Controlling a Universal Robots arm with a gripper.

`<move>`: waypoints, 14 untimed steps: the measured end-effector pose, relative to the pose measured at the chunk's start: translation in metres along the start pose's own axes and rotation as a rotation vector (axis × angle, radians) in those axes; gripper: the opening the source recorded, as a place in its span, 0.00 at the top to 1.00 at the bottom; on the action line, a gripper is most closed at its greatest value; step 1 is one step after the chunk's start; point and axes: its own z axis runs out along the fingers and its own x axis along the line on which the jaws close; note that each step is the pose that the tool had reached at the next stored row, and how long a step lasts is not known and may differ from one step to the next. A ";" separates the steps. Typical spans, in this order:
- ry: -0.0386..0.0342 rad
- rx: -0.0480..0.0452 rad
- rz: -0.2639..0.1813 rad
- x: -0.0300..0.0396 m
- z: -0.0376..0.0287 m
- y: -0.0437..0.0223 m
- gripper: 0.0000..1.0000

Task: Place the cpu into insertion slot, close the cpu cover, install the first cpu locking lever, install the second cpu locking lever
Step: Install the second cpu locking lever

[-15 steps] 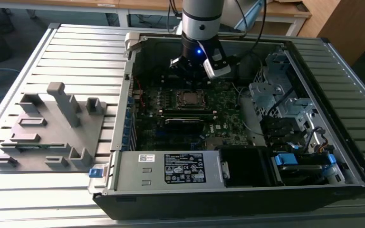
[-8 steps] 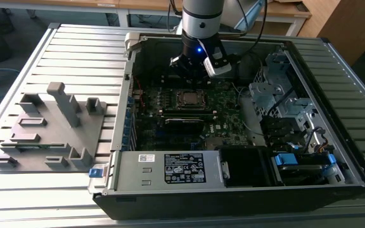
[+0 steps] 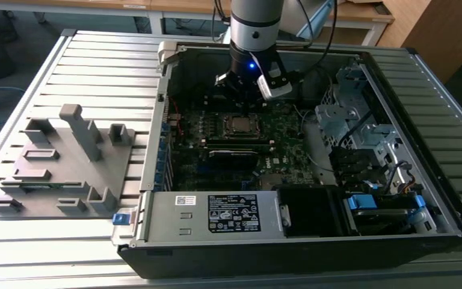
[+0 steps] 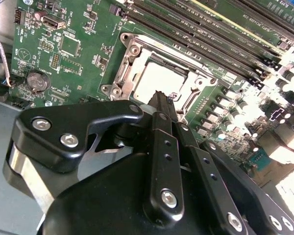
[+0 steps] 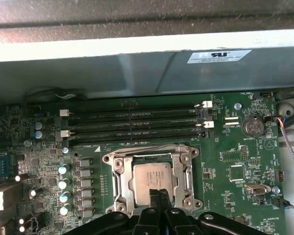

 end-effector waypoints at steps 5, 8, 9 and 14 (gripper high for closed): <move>-0.0001 -0.0001 0.000 0.0002 0.0047 -0.0002 0.90; 0.0000 0.0001 0.000 0.0002 0.0059 -0.0003 0.90; 0.0000 0.0001 0.000 0.0002 0.0059 -0.0003 0.90; -0.0001 -0.0001 0.000 0.0002 0.0056 -0.0002 0.90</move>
